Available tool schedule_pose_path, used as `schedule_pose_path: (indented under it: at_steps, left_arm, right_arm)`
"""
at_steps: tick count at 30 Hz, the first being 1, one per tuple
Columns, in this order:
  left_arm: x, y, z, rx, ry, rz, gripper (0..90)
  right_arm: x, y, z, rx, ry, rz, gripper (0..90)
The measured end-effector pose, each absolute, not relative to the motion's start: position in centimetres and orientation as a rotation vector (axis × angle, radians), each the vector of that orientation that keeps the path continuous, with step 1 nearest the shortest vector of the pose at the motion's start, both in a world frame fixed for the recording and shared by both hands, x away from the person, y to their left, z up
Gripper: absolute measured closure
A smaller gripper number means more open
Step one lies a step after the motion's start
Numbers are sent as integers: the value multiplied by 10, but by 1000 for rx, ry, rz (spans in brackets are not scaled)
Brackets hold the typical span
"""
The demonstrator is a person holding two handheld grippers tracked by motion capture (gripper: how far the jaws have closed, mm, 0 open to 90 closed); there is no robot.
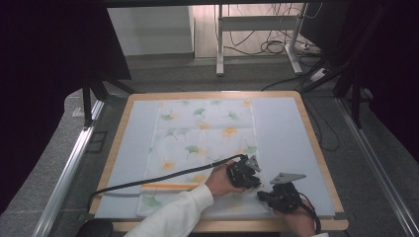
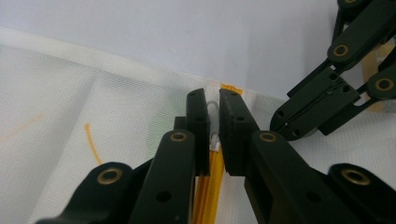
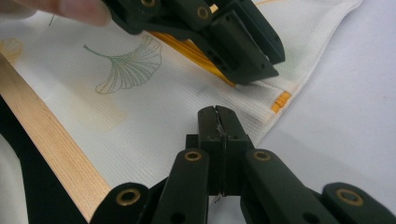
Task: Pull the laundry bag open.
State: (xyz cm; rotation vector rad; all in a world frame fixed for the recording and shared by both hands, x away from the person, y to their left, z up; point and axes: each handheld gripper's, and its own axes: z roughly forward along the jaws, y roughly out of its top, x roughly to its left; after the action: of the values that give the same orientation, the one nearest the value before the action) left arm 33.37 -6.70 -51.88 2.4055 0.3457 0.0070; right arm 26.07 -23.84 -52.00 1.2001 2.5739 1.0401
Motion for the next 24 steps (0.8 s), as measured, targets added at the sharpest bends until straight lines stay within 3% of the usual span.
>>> schedule_pose_path:
  at_steps: [24]
  left_arm:
    - [331, -62, -517, 2419, 348, 19, 863]
  right_arm:
    - [277, -244, -521, 1353, 2506, 1054, 896]
